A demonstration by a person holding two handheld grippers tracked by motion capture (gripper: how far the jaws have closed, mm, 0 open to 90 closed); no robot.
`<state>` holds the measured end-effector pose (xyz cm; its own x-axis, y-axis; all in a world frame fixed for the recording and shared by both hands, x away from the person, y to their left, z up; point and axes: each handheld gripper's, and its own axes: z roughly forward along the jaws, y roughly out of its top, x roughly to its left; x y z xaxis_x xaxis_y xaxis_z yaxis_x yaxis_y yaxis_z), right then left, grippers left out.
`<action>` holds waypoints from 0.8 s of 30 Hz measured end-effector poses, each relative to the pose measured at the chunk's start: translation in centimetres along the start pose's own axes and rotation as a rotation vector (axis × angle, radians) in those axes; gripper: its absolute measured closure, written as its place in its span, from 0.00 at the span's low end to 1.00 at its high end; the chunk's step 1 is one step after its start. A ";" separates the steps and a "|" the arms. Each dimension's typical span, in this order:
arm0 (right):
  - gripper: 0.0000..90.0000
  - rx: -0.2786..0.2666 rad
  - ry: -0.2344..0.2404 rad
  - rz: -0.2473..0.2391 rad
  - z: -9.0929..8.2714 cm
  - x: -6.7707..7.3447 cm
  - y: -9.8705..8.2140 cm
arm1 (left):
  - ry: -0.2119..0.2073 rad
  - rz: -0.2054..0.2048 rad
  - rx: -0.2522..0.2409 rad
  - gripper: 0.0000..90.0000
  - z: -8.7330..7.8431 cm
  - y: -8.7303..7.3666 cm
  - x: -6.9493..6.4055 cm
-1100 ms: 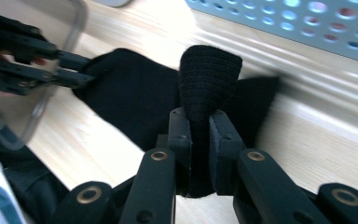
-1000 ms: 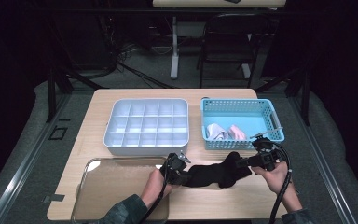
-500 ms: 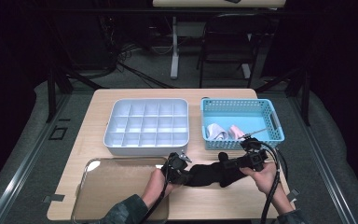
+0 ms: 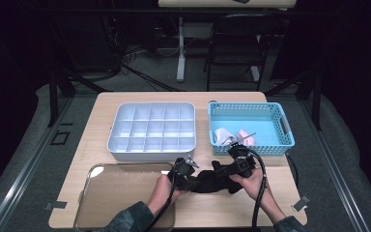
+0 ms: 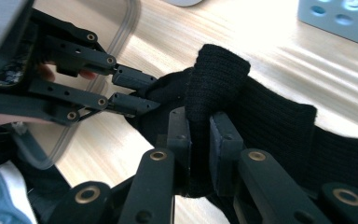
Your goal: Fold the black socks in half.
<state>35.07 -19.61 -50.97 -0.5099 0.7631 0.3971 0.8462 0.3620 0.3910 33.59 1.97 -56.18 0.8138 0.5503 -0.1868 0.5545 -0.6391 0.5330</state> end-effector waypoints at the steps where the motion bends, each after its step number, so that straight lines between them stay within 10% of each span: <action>1: 0.90 -0.007 0.000 0.005 0.3 0.2 0.1 | 0.000 0.000 0.000 0.84 0.0 0.0 0.0; 13: 0.86 0.050 -0.009 -0.037 2.3 1.2 0.5 | -0.010 0.000 0.000 0.83 0.0 0.0 0.1; 24: 0.67 0.013 0.079 -0.028 1.2 1.2 0.4 | -0.012 -0.002 0.011 0.70 -0.5 0.1 0.2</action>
<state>34.98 -17.87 -51.38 -0.5433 0.7080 0.4512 0.8333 0.3894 0.3924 33.72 2.37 -55.75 0.8146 0.5453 -0.1979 0.5581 -0.6437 0.5237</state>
